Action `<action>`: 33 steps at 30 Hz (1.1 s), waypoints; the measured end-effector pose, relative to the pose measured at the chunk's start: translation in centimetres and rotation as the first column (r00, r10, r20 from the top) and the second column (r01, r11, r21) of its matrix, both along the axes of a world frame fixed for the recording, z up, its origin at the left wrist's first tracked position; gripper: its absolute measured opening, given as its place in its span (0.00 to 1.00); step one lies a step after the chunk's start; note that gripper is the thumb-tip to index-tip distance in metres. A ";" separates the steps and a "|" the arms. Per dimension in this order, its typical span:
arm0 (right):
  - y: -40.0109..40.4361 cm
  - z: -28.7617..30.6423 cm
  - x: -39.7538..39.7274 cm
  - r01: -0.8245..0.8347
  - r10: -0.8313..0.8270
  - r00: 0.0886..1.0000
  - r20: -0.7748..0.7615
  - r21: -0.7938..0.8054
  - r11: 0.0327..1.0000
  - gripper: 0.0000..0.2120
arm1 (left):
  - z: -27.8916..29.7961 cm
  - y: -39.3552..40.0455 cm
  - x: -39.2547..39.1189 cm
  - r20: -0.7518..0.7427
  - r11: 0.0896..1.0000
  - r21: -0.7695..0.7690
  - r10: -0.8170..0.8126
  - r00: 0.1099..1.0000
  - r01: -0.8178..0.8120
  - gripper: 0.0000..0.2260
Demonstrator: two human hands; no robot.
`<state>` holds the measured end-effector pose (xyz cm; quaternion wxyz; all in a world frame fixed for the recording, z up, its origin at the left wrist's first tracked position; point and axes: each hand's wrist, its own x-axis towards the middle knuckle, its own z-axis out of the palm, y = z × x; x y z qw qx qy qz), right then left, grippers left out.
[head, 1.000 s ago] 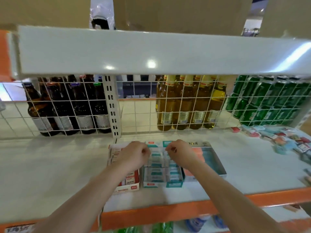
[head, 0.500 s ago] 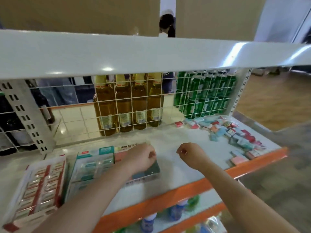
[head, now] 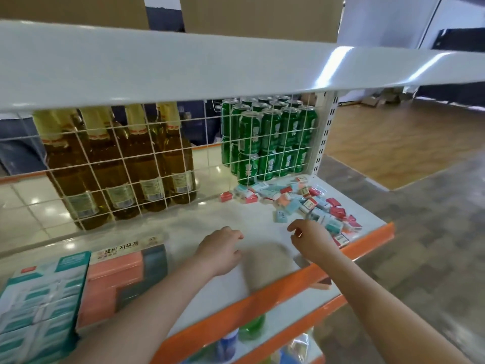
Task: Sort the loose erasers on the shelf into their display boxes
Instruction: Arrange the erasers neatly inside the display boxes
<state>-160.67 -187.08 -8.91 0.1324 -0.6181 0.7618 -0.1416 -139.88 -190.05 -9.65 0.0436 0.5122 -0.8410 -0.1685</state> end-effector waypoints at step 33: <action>-3.7 -0.5 -12.0 0.037 -0.037 0.998 -0.043 -0.001 0.999 0.16 | -1.5 -6.2 -16.0 -0.167 0.996 -0.043 -0.080 0.983 0.074 0.17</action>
